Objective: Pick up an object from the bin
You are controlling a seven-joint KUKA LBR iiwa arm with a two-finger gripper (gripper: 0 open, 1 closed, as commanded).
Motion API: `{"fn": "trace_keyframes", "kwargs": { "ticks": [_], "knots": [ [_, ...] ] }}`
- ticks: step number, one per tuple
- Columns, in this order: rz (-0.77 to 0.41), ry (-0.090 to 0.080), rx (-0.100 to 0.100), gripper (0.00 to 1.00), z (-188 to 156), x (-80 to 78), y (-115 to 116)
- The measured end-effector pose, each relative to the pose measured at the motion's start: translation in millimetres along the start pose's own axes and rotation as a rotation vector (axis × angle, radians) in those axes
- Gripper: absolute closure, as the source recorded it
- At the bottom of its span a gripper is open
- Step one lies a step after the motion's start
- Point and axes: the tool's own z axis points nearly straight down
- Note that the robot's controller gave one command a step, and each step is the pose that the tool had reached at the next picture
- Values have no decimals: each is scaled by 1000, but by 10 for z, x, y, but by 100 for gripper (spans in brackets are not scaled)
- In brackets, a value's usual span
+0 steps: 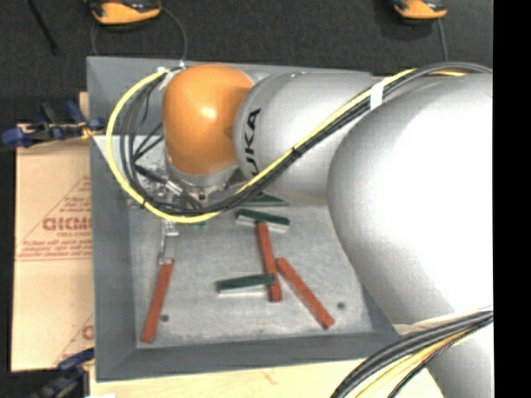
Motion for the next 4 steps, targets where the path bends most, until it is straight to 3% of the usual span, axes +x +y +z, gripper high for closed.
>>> {"fn": "trace_keyframes", "kwargs": {
  "ticks": [1, 2, 3, 4],
  "knots": [
    [-215, 0, 4, 0, 626, 590, -718],
    [-314, -4, 5, 0, 674, 672, -1579],
    [-315, -7, 0, 100, 668, 668, -1523],
    [-625, -11, 3, 100, 617, -283, -1215]
  ]
}}
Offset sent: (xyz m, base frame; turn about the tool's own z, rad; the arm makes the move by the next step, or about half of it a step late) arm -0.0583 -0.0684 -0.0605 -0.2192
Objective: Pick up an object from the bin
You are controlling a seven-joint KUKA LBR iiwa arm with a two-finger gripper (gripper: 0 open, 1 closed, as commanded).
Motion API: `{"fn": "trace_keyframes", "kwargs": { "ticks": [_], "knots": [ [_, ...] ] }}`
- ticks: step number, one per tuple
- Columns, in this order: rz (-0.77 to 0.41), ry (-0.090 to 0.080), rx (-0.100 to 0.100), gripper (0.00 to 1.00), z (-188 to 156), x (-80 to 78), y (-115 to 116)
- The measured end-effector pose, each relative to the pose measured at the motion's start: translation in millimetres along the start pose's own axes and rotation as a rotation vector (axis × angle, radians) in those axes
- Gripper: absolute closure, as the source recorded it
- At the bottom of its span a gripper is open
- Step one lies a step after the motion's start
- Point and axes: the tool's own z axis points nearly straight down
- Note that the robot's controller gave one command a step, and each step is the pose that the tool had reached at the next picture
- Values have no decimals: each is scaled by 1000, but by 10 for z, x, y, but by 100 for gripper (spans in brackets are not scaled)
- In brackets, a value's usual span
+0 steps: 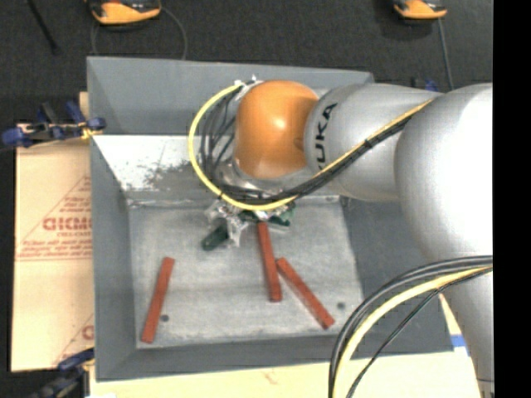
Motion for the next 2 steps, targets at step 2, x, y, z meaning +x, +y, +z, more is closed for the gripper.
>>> {"fn": "trace_keyframes", "kwargs": {
  "ticks": [2],
  "knots": [
    [-483, 5, -4, 100, -1470, 479, 133]
  ]
}}
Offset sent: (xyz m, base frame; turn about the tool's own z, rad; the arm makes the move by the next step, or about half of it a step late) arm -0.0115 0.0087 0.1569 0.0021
